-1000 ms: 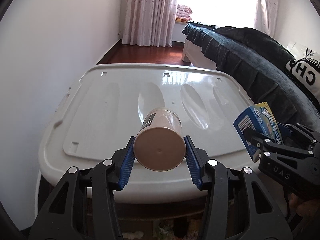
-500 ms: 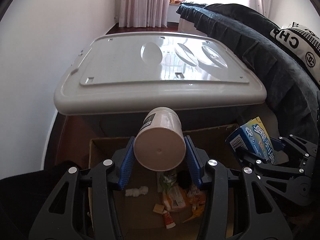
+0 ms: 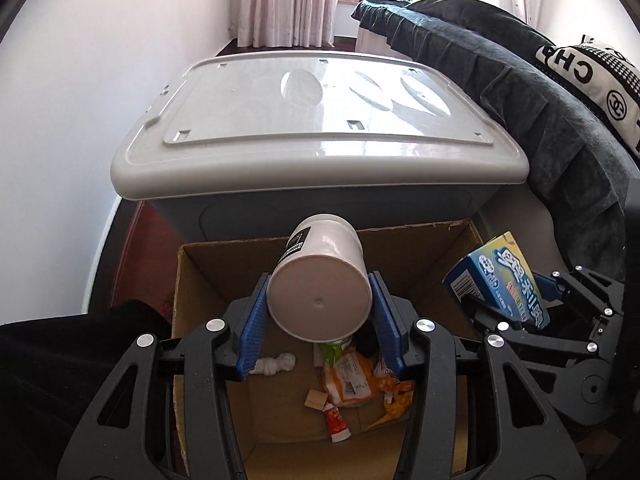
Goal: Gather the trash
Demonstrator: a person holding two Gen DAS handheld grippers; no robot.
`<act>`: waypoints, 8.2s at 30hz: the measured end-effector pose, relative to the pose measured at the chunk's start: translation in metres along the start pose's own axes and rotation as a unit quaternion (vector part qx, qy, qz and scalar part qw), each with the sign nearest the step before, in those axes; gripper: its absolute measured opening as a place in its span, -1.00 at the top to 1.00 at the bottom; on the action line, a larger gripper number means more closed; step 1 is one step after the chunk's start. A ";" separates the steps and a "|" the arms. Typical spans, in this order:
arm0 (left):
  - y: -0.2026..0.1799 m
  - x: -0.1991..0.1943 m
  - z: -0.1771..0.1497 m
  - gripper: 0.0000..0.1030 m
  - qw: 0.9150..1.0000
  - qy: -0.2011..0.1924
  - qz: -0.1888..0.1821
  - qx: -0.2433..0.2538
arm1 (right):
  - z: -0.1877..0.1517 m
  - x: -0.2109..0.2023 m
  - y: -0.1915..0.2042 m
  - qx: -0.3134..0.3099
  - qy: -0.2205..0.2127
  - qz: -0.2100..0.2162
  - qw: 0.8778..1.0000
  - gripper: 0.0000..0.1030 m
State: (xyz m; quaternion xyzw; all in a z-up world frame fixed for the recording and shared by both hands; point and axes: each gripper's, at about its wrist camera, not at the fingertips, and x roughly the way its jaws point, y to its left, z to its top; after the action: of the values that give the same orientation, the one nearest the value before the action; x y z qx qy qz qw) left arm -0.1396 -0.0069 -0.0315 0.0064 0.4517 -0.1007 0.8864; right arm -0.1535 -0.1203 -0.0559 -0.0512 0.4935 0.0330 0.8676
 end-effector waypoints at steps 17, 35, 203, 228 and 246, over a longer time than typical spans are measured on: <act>0.005 0.011 -0.004 0.09 1.000 0.015 0.006 -0.007 | -0.003 0.018 -0.002 0.005 0.023 -0.004 1.000 -0.01; 0.008 0.023 -0.007 0.09 1.000 0.027 0.011 -0.011 | -0.004 0.028 -0.004 0.011 0.032 -0.003 0.999 -0.01; -0.006 0.065 0.214 -0.76 0.993 -0.112 0.031 -0.003 | 0.198 -0.015 -0.056 0.002 -0.231 -0.108 0.967 -0.90; -0.008 0.064 0.212 -0.76 0.993 -0.110 0.029 -0.001 | 0.198 -0.019 -0.061 0.003 -0.236 -0.110 0.965 -0.90; -0.011 0.062 0.212 -0.76 0.992 -0.120 0.028 0.004 | 0.197 -0.018 -0.062 -0.003 -0.232 -0.107 0.967 -0.90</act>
State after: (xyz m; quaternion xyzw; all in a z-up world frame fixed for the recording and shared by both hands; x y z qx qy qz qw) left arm 0.0629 -0.0501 0.0453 0.0106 0.3409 -0.0780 0.9368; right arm 0.0119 -0.1582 0.0635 -0.0976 0.2700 -0.0477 0.9567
